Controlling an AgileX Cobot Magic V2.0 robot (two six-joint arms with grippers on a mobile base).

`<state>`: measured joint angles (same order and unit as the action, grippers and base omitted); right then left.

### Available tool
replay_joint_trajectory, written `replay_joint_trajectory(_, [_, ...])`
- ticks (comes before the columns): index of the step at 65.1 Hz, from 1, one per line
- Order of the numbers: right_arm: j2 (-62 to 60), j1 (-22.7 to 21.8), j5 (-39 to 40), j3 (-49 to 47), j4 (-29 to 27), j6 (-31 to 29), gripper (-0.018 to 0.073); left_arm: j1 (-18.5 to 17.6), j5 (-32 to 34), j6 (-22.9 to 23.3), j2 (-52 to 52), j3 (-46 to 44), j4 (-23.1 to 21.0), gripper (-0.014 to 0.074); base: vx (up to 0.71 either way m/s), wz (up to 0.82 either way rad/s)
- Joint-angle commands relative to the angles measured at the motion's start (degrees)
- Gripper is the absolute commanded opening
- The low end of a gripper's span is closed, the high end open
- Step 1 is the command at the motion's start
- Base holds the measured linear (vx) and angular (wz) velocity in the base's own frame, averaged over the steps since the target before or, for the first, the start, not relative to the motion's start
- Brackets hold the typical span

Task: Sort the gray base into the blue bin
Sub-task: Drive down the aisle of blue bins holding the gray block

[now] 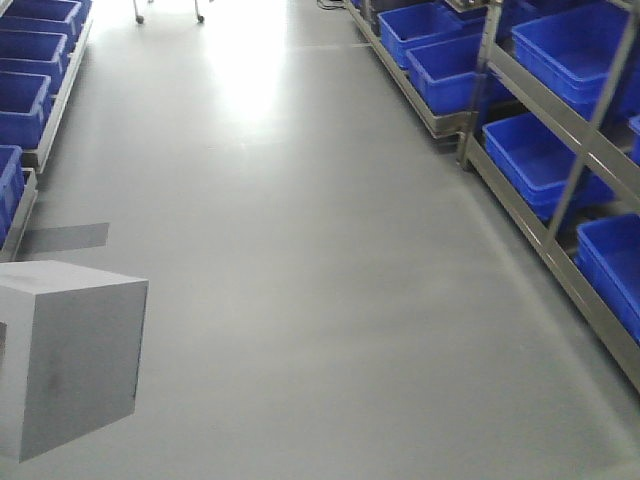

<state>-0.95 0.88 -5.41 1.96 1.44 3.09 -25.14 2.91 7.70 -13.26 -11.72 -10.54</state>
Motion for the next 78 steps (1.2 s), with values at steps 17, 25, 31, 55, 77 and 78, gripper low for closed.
replay_joint_trajectory(17, [-0.4,0.0,4.5,-0.2,0.4,-0.4,-0.0004,-0.3,6.4,0.3,-0.7,-1.8,-0.5,0.0004,0.45,0.2])
replay_joint_trajectory(25, [-0.4,0.0,4.5,-0.2,0.4,-0.4,-0.0004,-0.3,6.4,0.3,-0.7,-1.8,-0.5,0.0004,0.44,0.14])
replay_joint_trajectory(31, [-0.4,0.0,4.5,-0.2,0.4,-0.4,-0.0004,-0.3,6.4,0.3,-0.7,-1.8,-0.5,0.0004,0.44,0.12])
replay_joint_trajectory(55, [-0.4,0.0,4.5,-0.2,0.4,-0.4,-0.0004,-0.3,6.4,0.3,-0.7,-1.8,-0.5,0.0004,0.45,0.09])
replay_joint_trajectory(77, [-0.4,0.0,4.5,-0.2,0.4,-0.4,-0.0004,-0.3,6.4,0.3,-0.7,-1.8,-0.5,0.0004,0.45,0.12])
replay_joint_trajectory(78, [-0.4,0.0,4.5,-0.2,0.4,-0.4,-0.0004,-0.3,6.4,0.3,-0.7,-1.8,-0.5,0.0004,0.43,0.11])
